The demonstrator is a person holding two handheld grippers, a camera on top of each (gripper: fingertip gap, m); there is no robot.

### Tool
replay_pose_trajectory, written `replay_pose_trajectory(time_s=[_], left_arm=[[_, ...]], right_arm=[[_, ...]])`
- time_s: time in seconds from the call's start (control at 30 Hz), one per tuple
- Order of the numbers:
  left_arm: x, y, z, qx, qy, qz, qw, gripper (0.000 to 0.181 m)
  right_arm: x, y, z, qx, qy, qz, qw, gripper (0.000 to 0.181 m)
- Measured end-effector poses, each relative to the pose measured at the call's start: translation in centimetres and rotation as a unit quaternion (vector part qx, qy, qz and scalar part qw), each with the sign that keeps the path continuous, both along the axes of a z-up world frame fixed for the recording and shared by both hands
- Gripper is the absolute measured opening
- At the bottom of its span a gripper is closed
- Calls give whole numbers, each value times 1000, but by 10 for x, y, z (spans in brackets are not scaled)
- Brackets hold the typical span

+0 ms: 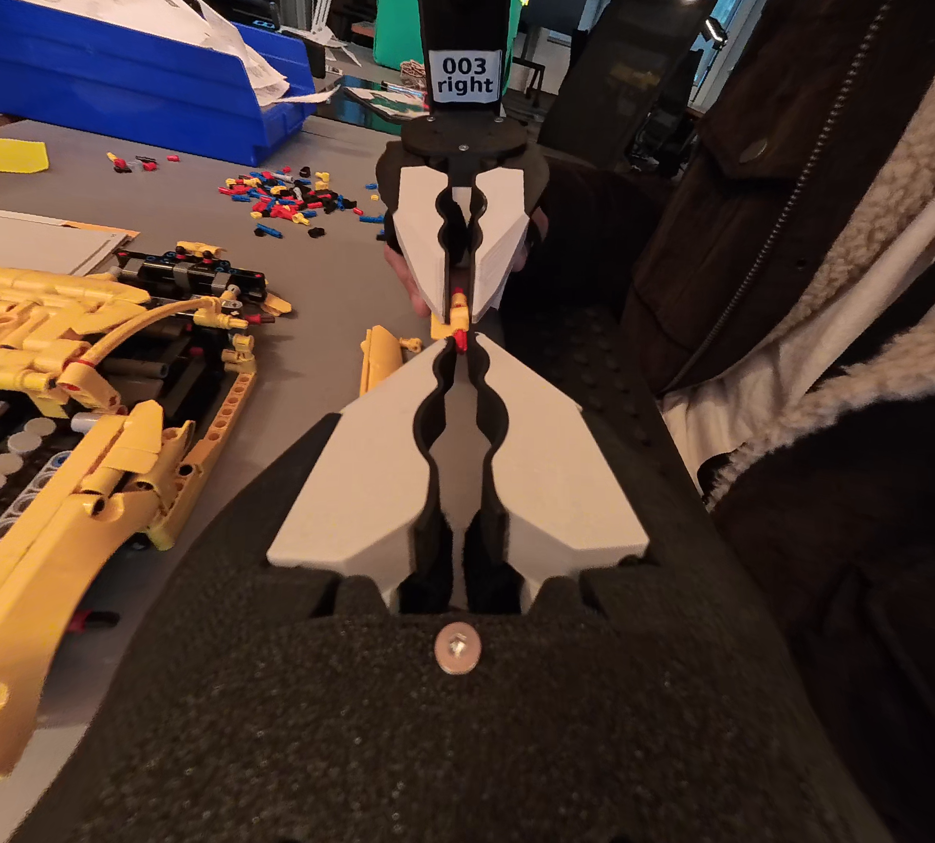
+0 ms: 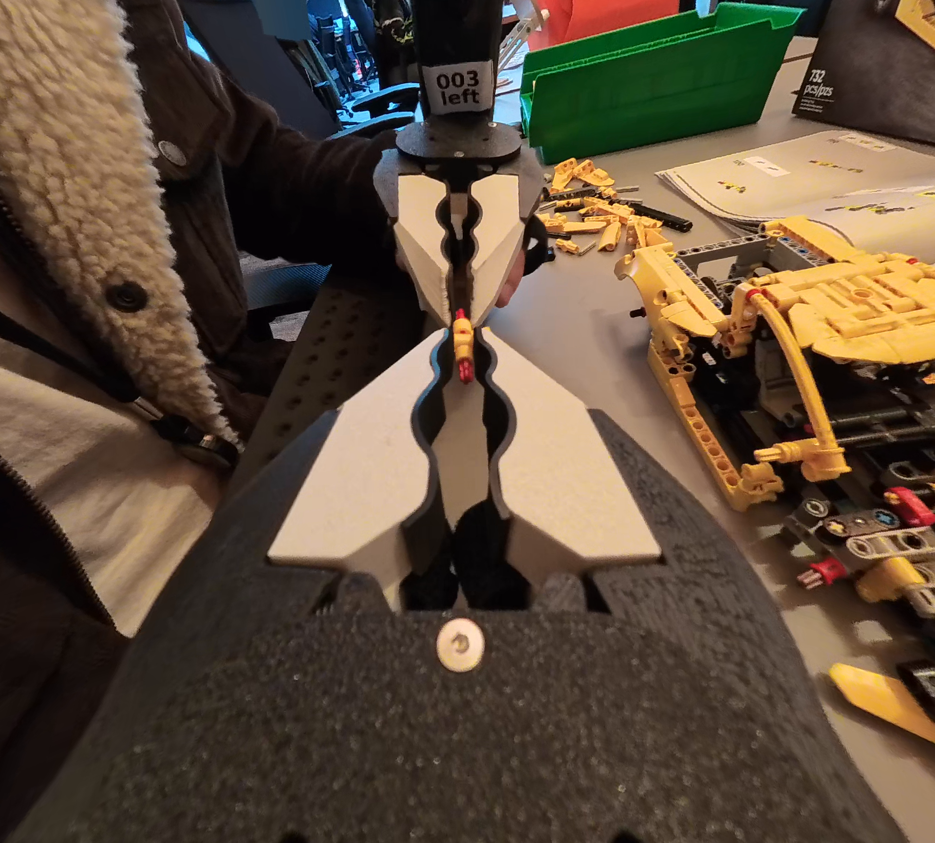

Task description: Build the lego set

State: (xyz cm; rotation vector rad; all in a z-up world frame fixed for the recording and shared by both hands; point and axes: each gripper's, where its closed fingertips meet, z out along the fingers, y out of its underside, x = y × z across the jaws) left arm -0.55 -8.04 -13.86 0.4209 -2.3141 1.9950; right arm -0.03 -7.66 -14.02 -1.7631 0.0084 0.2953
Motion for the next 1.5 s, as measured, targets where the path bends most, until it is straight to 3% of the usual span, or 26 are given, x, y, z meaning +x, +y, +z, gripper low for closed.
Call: replay_pose_trajectory(time_s=[0.97,1.13,1.27,1.5], left_arm=[[-11,-1,-16,54,-21,-17,998,3],[2,9,-16,93,-102,21,990,4],[12,27,-8,106,-171,73,977,4],[13,38,1,108,-232,95,962,4]], right_arm=[[-10,0,-15,-37,-23,13,999,6],[3,4,-14,-25,-36,-23,999,8],[22,-4,-2,-2,-11,-69,998,25],[21,17,-6,-35,-15,-59,998,25]])
